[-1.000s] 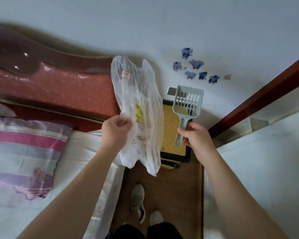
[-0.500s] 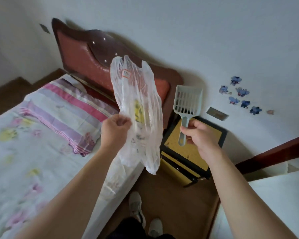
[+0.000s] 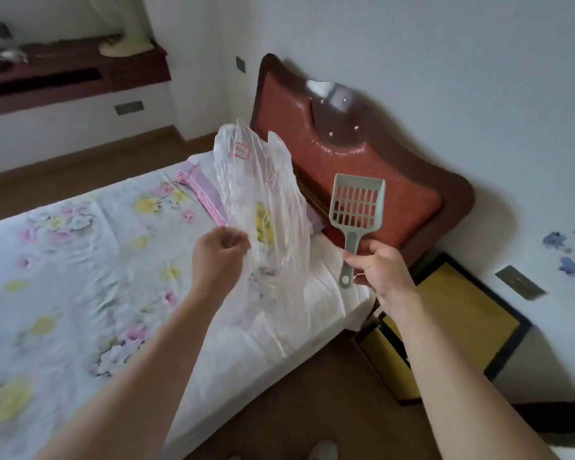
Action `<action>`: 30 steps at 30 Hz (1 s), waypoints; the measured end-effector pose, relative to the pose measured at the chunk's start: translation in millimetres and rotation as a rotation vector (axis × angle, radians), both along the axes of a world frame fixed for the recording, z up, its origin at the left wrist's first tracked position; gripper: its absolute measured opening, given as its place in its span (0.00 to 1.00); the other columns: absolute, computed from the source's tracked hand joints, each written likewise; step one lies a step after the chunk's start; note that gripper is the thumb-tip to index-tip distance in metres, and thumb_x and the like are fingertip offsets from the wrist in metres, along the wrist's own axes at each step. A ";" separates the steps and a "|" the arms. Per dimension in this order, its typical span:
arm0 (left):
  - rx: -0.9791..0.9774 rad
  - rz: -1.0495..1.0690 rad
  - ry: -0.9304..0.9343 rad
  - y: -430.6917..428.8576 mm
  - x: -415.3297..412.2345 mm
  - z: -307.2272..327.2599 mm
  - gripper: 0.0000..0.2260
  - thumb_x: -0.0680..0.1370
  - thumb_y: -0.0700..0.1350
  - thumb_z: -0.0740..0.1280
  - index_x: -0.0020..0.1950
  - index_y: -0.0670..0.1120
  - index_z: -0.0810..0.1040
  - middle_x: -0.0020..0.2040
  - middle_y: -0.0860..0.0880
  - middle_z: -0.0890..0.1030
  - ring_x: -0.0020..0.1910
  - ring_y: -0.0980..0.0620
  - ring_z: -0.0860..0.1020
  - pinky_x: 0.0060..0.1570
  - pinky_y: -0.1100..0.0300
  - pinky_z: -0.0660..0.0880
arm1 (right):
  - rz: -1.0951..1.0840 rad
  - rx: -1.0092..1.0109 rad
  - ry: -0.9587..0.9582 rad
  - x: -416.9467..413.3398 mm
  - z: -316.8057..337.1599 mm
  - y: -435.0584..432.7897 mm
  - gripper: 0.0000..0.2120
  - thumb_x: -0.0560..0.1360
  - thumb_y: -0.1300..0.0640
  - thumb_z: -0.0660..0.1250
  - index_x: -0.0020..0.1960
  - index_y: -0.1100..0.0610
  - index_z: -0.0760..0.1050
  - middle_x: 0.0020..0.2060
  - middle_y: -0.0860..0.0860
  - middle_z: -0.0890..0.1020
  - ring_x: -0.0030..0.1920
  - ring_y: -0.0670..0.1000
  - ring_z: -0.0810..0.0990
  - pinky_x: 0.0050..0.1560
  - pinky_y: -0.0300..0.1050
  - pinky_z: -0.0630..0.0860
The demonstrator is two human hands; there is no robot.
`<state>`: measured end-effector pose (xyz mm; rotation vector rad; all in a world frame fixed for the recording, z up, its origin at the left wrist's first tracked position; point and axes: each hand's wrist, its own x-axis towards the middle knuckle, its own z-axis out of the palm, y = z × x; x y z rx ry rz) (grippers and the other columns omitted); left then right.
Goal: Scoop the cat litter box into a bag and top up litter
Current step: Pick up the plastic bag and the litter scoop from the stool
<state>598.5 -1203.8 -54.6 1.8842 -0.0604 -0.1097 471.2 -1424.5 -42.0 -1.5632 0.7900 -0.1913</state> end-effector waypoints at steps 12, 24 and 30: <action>-0.043 0.363 -0.059 229.4 29.9 10.9 0.06 0.71 0.37 0.72 0.35 0.45 0.82 0.31 0.54 0.80 0.33 0.58 0.77 0.42 0.58 0.76 | 0.339 0.027 -0.032 122.0 -1.7 200.0 0.03 0.71 0.62 0.73 0.45 0.59 0.81 0.39 0.58 0.85 0.38 0.59 0.81 0.42 0.55 0.76; -0.050 0.892 -0.088 386.8 -10.7 18.6 0.05 0.72 0.36 0.71 0.36 0.42 0.82 0.32 0.50 0.81 0.33 0.57 0.77 0.42 0.61 0.76 | 0.886 0.065 -0.034 208.0 10.3 374.8 0.03 0.75 0.64 0.70 0.48 0.62 0.80 0.41 0.58 0.84 0.42 0.58 0.81 0.55 0.61 0.78; -0.054 1.150 -0.095 444.1 -59.4 14.9 0.06 0.74 0.39 0.73 0.37 0.42 0.81 0.33 0.49 0.81 0.36 0.52 0.79 0.47 0.54 0.79 | 1.139 0.076 -0.041 216.8 12.5 462.5 0.03 0.73 0.65 0.71 0.46 0.61 0.80 0.34 0.53 0.82 0.36 0.54 0.79 0.45 0.54 0.76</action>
